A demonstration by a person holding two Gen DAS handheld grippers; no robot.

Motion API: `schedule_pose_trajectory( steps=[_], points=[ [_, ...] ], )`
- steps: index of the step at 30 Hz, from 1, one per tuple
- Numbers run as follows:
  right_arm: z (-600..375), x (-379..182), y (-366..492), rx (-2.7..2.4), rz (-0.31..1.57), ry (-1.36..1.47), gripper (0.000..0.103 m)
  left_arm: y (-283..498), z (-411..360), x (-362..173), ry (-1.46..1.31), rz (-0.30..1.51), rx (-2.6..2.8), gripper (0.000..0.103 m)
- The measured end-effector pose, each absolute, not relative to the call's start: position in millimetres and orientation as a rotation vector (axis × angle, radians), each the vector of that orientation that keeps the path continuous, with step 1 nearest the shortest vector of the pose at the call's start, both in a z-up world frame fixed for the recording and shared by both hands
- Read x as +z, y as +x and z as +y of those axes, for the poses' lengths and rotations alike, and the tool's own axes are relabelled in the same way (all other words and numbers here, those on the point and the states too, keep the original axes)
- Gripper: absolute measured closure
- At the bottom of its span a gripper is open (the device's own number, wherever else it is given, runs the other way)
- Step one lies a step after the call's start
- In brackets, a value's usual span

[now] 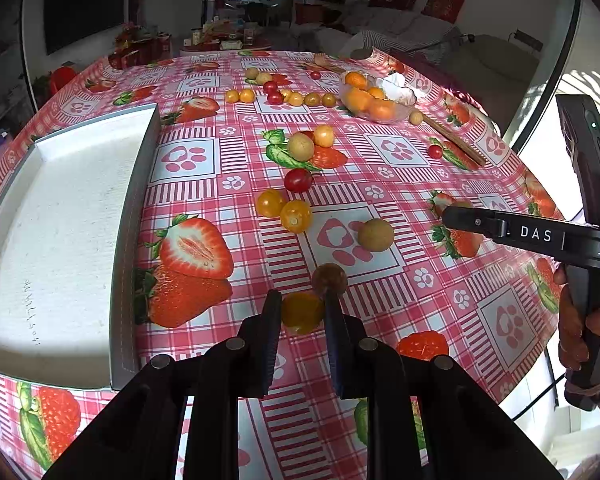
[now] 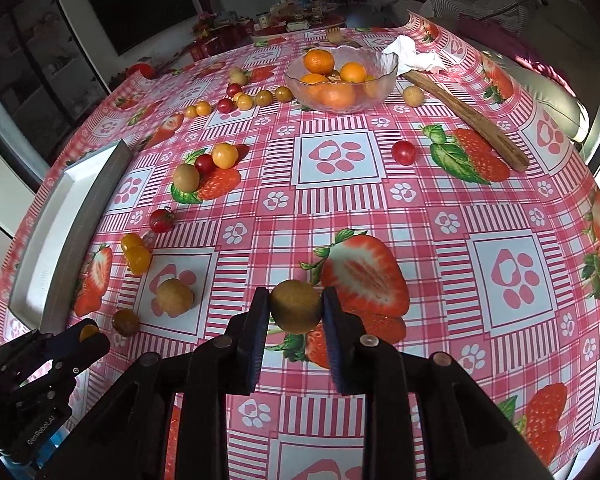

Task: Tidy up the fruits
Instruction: 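Grasp a yellow cherry tomato with the left tool while the right tool grasps a tan round fruit, then carry both fruits over the white tray and open both tools to drop them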

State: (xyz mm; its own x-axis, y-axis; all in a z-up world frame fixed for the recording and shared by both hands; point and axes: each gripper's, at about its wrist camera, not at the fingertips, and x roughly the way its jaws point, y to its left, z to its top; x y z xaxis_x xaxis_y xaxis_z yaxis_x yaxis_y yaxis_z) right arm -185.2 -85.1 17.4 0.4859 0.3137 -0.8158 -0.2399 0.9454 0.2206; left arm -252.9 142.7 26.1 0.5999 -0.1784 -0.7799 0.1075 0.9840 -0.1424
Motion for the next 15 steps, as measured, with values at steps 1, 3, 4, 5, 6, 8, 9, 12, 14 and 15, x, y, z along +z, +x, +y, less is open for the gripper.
schedule_pose_trajectory(
  steps=[1,3,4,5,6,8,9,12,14,15],
  points=[
    [-83.6,19.7,-186.3,0.343,1.006,0.079,0.074,-254.6,145.3,29.9,-0.084,0.902,-0.162,0.08],
    [-78.0,24.1,-187.8,0.353,1.0,0.074,0.074,-257.1,152.9,37.2,-0.091,0.882,-0.152,0.08],
    [-74.5,26.6,-188.6,0.36,0.999,0.071,0.074,-258.2,157.5,40.4,-0.094,0.873,-0.143,0.08],
    [-70.6,29.3,-189.5,0.369,0.996,0.069,0.074,-259.1,162.6,43.2,-0.098,0.866,-0.134,0.08],
    [-66.6,32.3,-190.7,0.379,0.993,0.066,0.074,-260.3,168.5,45.8,-0.104,0.859,-0.124,0.08],
    [-55.7,38.5,-192.7,0.404,0.986,0.055,0.074,-262.8,181.3,49.8,-0.111,0.845,-0.099,0.08],
    [-49.1,42.0,-193.9,0.419,0.982,0.049,0.074,-264.0,188.3,51.5,-0.112,0.84,-0.083,0.08],
    [-25.1,52.0,-195.7,0.47,0.971,0.027,0.074,-266.7,212.9,54.7,-0.123,0.825,-0.029,0.08],
    [-5.7,57.8,-196.0,0.509,0.968,0.01,0.074,-268.7,231.8,55.1,-0.132,0.817,0.014,0.08],
    [5.3,60.4,-195.9,0.53,0.967,0.003,0.074,-269.9,241.6,54.8,-0.138,0.814,0.038,0.08]
  ],
)
